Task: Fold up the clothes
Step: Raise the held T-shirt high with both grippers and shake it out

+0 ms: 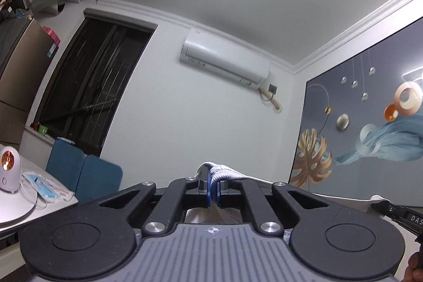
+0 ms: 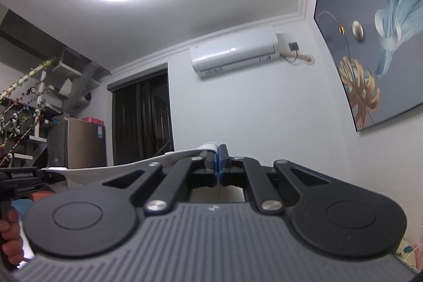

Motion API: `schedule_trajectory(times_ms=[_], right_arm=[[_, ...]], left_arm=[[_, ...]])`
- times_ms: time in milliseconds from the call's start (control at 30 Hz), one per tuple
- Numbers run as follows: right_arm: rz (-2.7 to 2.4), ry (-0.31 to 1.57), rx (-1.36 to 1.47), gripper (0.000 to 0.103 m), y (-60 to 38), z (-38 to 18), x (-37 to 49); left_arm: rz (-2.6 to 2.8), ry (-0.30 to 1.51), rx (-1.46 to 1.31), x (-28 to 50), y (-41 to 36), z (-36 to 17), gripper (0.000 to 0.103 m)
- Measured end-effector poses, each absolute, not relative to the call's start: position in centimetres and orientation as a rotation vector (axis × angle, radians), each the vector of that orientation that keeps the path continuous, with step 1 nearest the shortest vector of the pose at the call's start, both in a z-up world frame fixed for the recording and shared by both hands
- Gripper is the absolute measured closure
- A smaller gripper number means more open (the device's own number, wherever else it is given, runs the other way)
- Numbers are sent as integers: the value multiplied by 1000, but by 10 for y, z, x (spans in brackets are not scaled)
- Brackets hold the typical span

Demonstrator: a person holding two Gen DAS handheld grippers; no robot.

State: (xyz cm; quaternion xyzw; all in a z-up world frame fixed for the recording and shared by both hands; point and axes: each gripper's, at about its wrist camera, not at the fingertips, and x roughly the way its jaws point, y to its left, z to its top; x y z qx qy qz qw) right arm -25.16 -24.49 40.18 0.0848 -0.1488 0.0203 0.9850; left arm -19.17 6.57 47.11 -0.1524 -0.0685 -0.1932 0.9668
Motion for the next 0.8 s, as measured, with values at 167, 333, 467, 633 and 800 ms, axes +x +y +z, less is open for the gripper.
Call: schedule_trajectory(times_ms=[167, 333, 467, 633, 800], right_arm=[[28, -195, 199, 99, -260, 368, -183], [-15, -79, 195, 99, -279, 322, -75], [-45, 21, 183, 99, -300, 272, 36], [-95, 132, 136, 99, -322, 186, 183], [-108, 255, 101, 99, -349, 67, 331]], left_arm=[[-351, -56, -285, -120, 50, 435, 99], [-292, 45, -252, 5, 21, 380, 98], [-253, 120, -246, 123, -3, 321, 98], [-203, 191, -221, 276, -36, 223, 98], [-163, 305, -173, 436, -67, 87, 98]])
